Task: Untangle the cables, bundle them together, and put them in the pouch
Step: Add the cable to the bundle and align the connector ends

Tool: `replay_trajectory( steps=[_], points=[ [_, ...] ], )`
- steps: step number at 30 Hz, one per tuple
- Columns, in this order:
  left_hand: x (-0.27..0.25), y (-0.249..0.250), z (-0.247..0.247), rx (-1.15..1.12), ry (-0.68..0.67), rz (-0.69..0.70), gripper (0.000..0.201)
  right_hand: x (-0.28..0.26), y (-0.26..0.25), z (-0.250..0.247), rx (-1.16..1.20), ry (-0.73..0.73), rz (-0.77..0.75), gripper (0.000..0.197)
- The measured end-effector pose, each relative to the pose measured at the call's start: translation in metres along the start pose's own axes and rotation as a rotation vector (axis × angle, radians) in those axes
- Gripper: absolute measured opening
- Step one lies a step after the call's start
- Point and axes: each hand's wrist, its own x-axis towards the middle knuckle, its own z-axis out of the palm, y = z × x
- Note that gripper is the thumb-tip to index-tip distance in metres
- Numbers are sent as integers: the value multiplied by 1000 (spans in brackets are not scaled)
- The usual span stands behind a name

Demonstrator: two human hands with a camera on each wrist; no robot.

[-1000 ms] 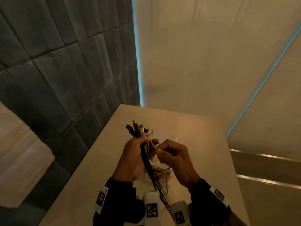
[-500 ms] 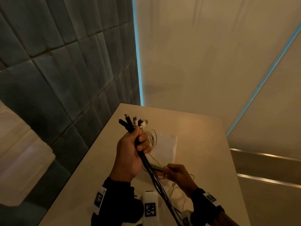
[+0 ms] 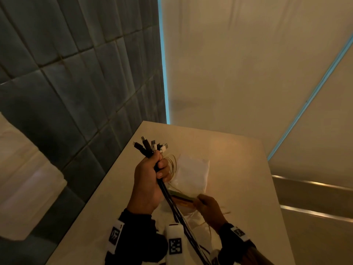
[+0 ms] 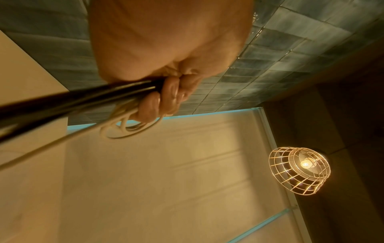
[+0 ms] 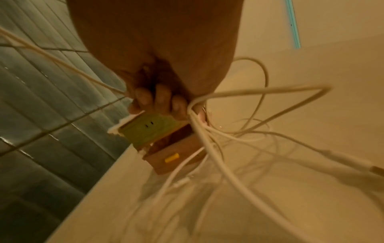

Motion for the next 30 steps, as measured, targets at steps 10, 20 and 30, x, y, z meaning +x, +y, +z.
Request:
replay_trajectory(
  steps=[10, 20, 30],
  points=[
    [4, -15, 3, 224, 161, -71, 21, -19, -141, -28, 593, -9, -325, 14],
    [-2, -9, 16, -24, -20, -57, 28, -28, -126, -24, 467, -242, -288, 14],
    [-2, 0, 8, -31, -72, 12, 26, -17, -35, -17, 360, -119, -120, 35]
  ],
)
